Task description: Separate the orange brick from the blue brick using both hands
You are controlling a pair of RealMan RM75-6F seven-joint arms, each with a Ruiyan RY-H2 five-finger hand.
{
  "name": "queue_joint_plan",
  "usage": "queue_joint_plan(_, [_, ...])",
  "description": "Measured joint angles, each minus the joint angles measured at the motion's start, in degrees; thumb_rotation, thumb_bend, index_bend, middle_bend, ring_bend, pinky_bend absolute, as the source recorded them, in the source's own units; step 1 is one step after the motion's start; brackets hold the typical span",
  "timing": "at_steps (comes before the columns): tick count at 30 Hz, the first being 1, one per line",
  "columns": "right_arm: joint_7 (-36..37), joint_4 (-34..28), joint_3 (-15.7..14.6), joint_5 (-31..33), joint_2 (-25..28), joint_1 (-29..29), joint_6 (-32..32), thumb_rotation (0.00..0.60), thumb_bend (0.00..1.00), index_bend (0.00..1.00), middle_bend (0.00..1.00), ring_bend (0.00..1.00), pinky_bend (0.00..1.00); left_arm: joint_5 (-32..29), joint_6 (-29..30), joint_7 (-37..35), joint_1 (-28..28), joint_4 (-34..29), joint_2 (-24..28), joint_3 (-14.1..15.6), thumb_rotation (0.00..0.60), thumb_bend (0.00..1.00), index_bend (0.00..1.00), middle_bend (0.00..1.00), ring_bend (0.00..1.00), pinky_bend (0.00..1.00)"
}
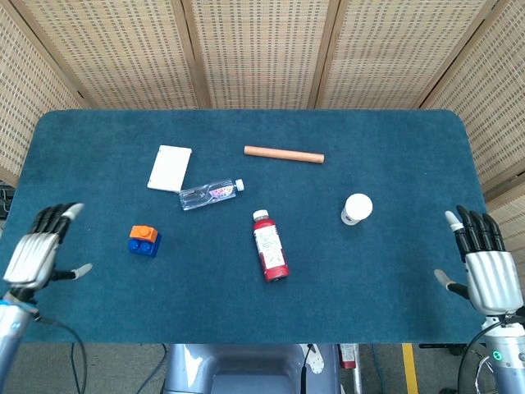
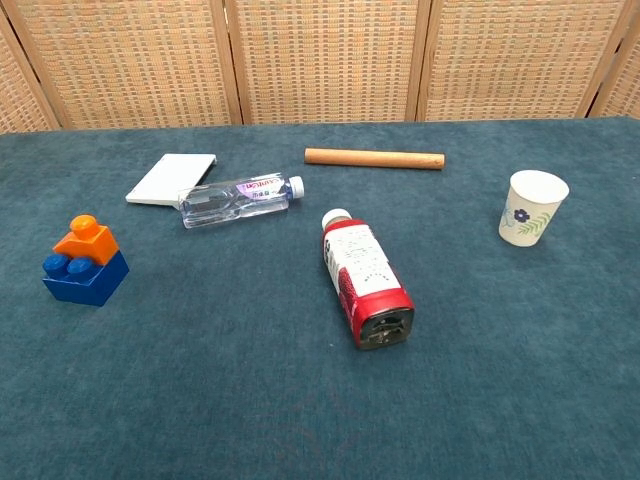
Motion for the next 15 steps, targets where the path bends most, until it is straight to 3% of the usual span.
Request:
queue_joint_plan(8, [-0.76,0.51,0.26,0.95,-0.61,0.48,-1.34,0.6,0.0,0.0,0.0,0.0,0.0,-5.81,-12.54,1.07,-9.69,9.89,-7.63,-4.13,0.6,0.17,0.33,0.28,0.0,0.0])
queue_joint_plan(15, [-1.16,0.95,0.36,1.47,-1.19,0.9,-2.33,0.6,0.0,0.0,0.0,0.0,0.0,-12.37,-19.07,7.44,-13.64,12.02,-10.28,-4.29,0.6,0.18,0.33,0.28,0.0,0.0])
